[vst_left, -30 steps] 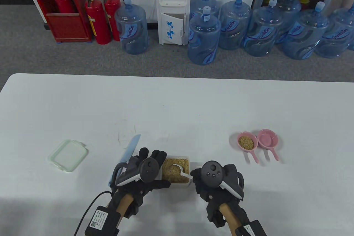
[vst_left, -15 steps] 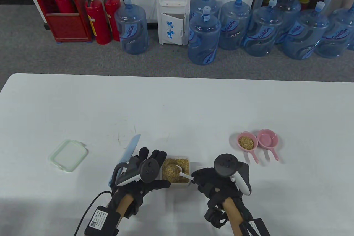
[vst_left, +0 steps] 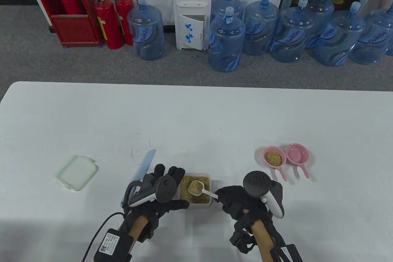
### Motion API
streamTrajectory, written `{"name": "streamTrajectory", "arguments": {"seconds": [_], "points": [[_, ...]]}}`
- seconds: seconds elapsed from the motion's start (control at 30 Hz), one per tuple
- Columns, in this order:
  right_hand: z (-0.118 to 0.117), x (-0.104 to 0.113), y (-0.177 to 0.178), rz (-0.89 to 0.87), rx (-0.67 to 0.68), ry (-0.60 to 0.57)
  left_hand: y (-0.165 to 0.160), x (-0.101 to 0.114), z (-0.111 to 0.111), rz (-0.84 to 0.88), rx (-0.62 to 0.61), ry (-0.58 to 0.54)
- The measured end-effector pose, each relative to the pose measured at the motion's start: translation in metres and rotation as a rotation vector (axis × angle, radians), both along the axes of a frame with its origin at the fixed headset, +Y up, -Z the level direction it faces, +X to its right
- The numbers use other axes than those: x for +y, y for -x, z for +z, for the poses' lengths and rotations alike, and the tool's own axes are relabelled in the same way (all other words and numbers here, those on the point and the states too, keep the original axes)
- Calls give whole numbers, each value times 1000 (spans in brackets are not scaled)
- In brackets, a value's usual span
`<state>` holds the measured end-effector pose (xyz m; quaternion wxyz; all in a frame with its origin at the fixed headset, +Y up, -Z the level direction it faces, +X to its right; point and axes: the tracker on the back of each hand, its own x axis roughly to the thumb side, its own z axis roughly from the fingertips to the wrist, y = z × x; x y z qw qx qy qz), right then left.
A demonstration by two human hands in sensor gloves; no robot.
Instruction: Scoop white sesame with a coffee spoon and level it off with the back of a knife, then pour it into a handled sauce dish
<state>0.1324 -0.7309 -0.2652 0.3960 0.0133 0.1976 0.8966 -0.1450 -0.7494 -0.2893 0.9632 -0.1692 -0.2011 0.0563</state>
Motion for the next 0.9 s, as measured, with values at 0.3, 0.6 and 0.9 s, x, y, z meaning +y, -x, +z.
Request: {"name": "streamTrajectory", "arguments": {"seconds": [0.3,0.6,0.9], "points": [[-1,-1,-1,3,-2,-7,0,-1,0,13,1,8],[0,-1,-4,-13,-6,-18,29,17,-6,124,98,-55],[1,-1,-6,-14,-6,-27,98,22,-14,-178,547,-111]]}}
